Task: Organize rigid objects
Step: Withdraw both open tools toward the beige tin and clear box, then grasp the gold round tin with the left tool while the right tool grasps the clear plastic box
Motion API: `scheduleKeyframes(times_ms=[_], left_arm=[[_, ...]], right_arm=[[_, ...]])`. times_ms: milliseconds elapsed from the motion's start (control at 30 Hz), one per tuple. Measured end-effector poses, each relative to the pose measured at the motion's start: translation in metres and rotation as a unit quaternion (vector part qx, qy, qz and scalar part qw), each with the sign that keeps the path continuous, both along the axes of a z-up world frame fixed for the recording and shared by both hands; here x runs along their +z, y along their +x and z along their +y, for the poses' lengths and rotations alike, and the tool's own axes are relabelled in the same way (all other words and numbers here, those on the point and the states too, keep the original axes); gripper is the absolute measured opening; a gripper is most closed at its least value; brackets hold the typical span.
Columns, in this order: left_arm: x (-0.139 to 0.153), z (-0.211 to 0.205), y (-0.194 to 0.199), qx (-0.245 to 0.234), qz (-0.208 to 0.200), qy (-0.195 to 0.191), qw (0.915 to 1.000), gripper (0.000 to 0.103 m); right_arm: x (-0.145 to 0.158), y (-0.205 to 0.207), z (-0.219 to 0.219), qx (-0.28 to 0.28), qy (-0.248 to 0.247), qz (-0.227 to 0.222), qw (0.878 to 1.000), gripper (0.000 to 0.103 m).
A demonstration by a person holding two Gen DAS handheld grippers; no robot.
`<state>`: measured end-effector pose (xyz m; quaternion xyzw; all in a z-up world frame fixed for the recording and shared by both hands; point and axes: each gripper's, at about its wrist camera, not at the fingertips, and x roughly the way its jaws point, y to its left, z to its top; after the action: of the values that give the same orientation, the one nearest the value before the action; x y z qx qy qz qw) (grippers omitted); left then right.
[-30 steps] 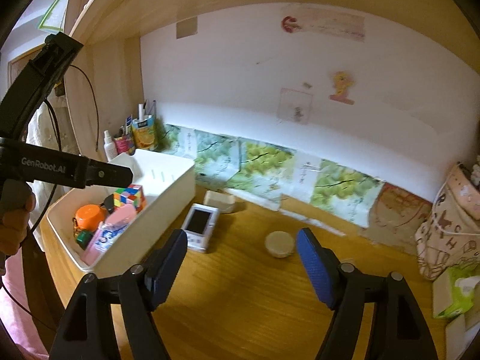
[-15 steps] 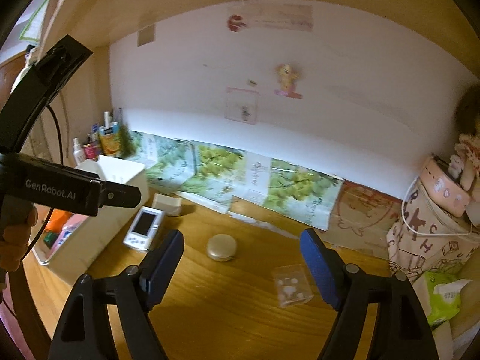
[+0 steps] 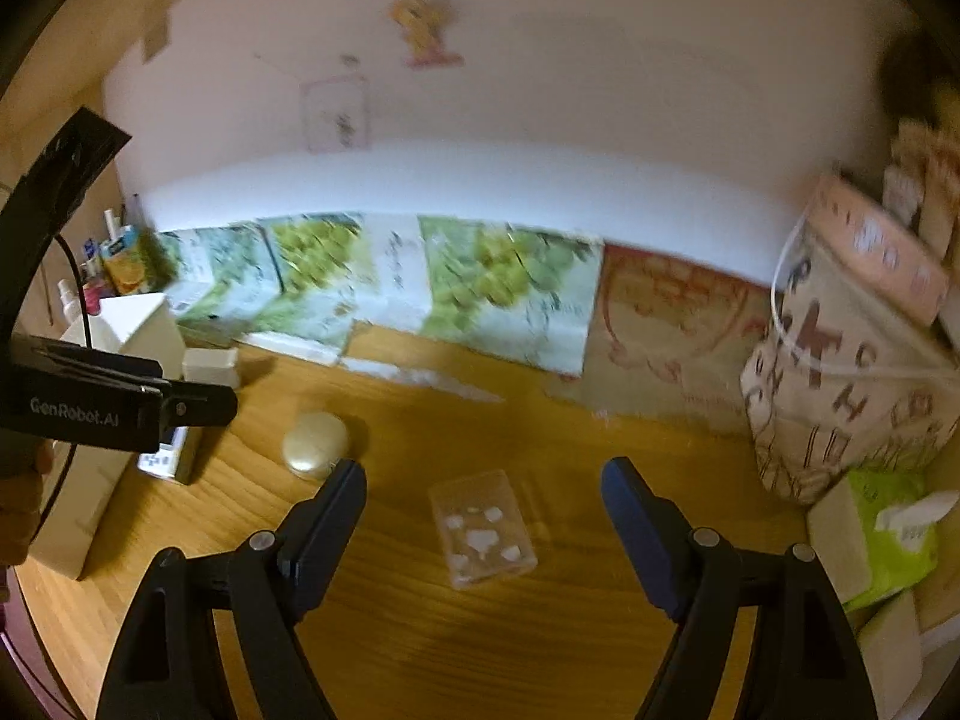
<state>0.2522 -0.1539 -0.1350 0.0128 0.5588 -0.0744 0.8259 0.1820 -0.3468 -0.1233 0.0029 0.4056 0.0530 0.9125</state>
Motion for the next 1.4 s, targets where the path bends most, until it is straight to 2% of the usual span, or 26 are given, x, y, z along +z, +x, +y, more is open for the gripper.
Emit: scheduleKeyframes(times_ms=[267, 533, 767, 933, 1033, 1100, 1167, 1367, 1400], left_arm=[[-0.035, -0.022, 0.031, -0.005, 0.036, 0.026, 0.9990, 0.089], [-0.068, -0.030, 0.050, 0.005, 0.075, 0.035, 0.9966, 0.089], [-0.085, -0.031, 0.056, 0.011, 0.097, 0.023, 0.9950, 0.089], [-0.089, -0.038, 0.061, 0.003, 0.089, 0.041, 0.9952, 0.088], [-0.089, -0.042, 0.062, 0.000, 0.087, 0.045, 0.9952, 0.088], [-0.089, -0.044, 0.062, -0.001, 0.085, 0.044, 0.9954, 0.085], [-0.087, -0.048, 0.057, -0.003, 0.081, 0.044, 0.9958, 0.081], [-0.075, -0.046, 0.062, -0.001, 0.065, 0.038, 0.9971, 0.060], [-0.074, -0.044, 0.061, 0.000, 0.064, 0.036, 0.9973, 0.058]], right_arm=[[-0.039, 0.017, -0.008, 0.002, 0.029, 0.071, 0.997, 0.082], [-0.069, 0.028, 0.000, 0.014, 0.022, 0.131, 0.991, 0.081], [-0.086, 0.035, 0.001, 0.017, 0.007, 0.160, 0.987, 0.081], [-0.091, 0.039, -0.001, 0.012, 0.007, 0.167, 0.986, 0.081], [-0.093, 0.039, 0.000, 0.014, 0.004, 0.167, 0.986, 0.077], [-0.093, 0.038, 0.003, 0.018, -0.003, 0.165, 0.986, 0.076], [-0.093, 0.038, 0.007, 0.026, -0.013, 0.162, 0.986, 0.070], [-0.092, 0.037, 0.016, 0.047, -0.027, 0.150, 0.987, 0.052], [-0.092, 0.037, 0.016, 0.050, -0.027, 0.149, 0.987, 0.052]])
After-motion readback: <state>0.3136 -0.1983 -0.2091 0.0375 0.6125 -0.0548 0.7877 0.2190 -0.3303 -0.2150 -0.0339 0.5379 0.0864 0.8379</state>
